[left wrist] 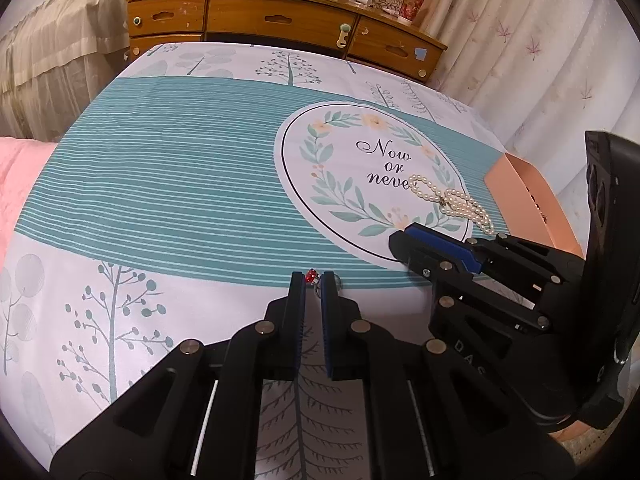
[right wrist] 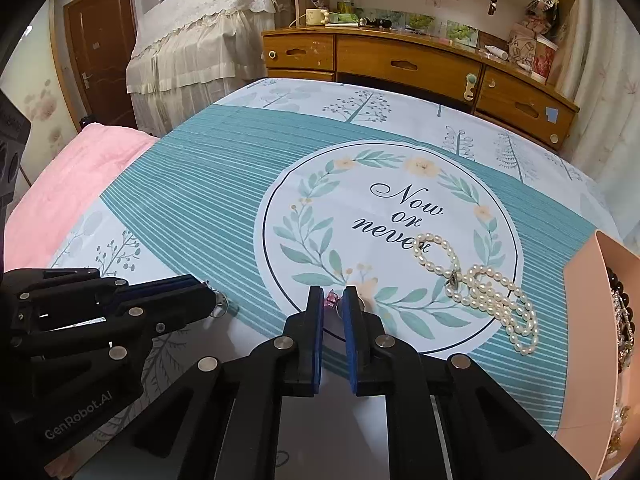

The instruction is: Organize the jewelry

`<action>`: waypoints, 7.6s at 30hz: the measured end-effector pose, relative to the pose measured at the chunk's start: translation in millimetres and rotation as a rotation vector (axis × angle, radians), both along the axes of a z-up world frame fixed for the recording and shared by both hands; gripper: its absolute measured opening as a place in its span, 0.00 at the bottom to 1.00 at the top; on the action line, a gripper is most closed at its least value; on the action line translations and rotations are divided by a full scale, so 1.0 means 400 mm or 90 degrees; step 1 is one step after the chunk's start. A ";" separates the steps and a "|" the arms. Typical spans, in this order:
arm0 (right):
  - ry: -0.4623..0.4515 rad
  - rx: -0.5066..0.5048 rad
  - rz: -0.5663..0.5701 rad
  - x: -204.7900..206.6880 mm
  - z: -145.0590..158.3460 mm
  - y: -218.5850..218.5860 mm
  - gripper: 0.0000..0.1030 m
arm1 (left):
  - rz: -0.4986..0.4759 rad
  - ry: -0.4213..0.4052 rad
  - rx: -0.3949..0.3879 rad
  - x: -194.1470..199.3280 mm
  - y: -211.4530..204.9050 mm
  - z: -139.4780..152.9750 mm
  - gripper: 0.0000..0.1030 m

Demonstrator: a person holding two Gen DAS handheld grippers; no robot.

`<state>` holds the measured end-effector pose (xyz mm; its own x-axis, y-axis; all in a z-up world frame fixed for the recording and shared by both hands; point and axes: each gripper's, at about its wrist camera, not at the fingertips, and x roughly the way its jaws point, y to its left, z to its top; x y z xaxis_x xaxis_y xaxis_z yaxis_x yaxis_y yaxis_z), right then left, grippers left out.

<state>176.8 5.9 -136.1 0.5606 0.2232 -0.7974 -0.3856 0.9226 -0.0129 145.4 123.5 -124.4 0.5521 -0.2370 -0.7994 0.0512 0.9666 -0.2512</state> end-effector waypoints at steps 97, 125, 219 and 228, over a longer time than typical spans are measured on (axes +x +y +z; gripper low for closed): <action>-0.001 0.213 -0.239 -0.266 0.228 -0.663 0.10 | -0.166 0.002 -0.003 -0.027 -0.525 0.160 0.15; 0.173 -0.054 0.093 0.136 0.253 -0.238 0.33 | 0.038 0.067 0.053 0.147 -0.123 0.211 0.47; -0.039 0.098 -0.200 -0.193 0.470 -0.801 0.08 | -0.133 0.011 0.046 0.039 -0.535 0.265 0.47; 0.013 0.087 -0.218 -0.170 0.371 -0.798 0.08 | -0.127 0.026 0.044 0.040 -0.525 0.240 0.47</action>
<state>108.7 -313.2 12.2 0.6050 0.1313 -0.7853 -0.0536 0.9908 0.1243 161.6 -86.6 -28.6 0.4670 -0.2823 -0.8380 0.2341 0.9533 -0.1907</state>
